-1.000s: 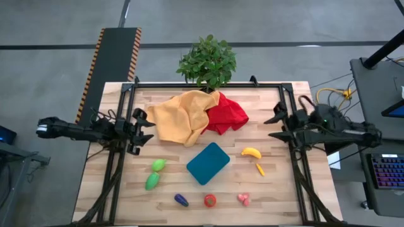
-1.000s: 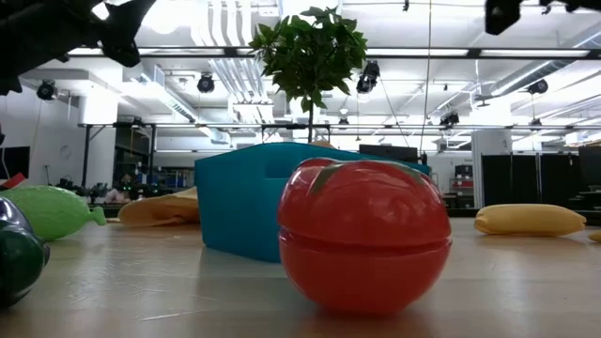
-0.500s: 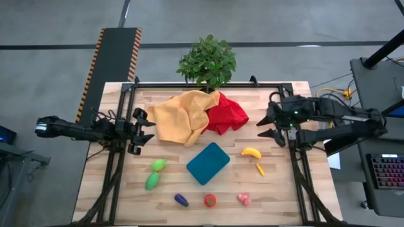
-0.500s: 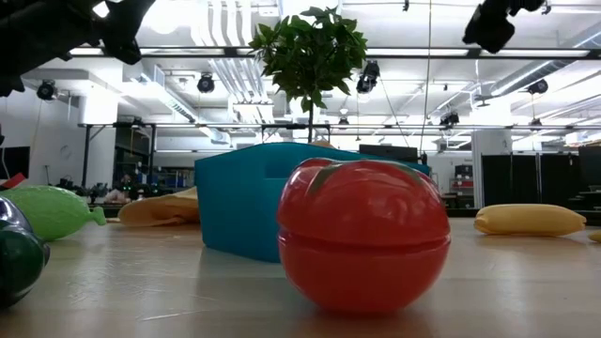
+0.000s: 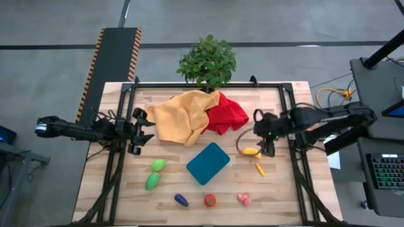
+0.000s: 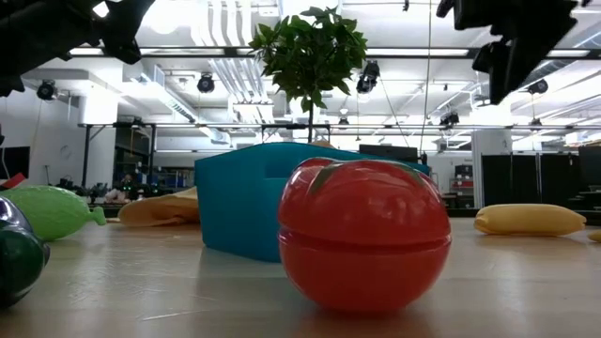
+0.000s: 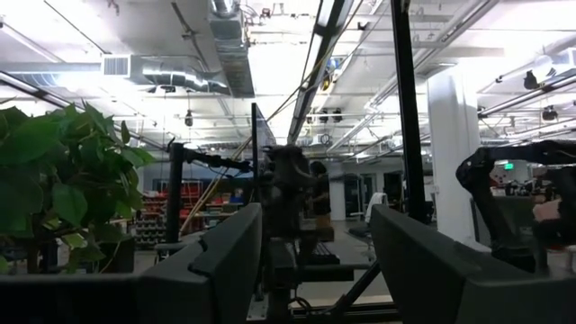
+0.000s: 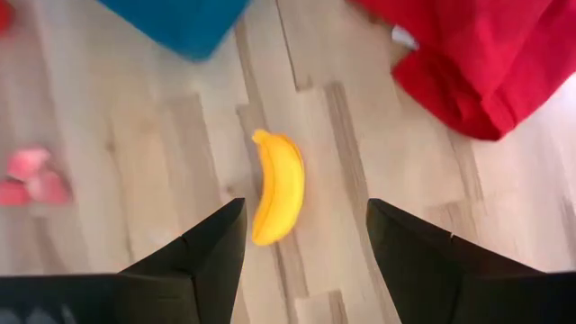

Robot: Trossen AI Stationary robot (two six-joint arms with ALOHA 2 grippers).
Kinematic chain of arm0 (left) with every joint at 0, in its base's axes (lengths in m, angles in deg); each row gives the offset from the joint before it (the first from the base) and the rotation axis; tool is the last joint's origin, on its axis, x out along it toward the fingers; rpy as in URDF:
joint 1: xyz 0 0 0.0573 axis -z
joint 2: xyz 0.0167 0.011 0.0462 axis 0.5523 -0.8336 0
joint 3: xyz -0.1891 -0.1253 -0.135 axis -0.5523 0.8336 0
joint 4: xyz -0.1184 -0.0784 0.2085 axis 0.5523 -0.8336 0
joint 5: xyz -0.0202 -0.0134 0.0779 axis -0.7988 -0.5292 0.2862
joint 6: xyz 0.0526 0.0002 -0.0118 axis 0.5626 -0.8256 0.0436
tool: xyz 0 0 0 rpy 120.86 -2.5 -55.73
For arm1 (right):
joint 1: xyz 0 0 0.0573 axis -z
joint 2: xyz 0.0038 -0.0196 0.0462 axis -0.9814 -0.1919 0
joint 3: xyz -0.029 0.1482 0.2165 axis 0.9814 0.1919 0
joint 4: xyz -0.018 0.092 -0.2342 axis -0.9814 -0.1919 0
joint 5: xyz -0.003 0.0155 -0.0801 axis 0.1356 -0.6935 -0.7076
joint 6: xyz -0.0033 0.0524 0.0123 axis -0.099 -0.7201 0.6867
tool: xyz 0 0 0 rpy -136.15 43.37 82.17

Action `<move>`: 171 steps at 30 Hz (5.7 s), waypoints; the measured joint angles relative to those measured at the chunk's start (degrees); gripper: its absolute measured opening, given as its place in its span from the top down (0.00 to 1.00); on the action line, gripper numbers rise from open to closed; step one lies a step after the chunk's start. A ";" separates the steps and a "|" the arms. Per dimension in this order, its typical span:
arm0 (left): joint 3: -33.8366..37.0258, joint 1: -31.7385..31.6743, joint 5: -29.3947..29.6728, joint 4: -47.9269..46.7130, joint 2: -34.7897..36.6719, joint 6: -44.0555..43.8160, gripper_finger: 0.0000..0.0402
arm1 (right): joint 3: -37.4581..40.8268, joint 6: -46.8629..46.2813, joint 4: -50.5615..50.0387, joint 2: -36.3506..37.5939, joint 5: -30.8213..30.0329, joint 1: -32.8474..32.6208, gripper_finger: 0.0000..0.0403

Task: Pick and placing Produce into tupperware
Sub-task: Put the yellow banana into the blue bin

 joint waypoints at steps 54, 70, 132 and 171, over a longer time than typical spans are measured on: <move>0.00 -0.02 5.88 -0.09 -0.37 0.02 0.51 | 13.32 -5.27 19.10 -22.79 -8.83 -8.43 0.45; 0.00 -0.02 5.88 -0.09 -0.37 0.02 0.51 | 17.66 -4.79 24.14 -22.66 -8.99 -8.36 0.47; 0.00 -0.02 5.97 -0.33 -0.28 0.00 0.51 | -10.93 7.48 38.49 -32.10 -9.04 -8.06 0.64; 0.00 -0.02 5.93 -0.31 -0.28 0.00 0.51 | -13.39 16.23 37.07 -41.06 -10.52 -4.48 0.57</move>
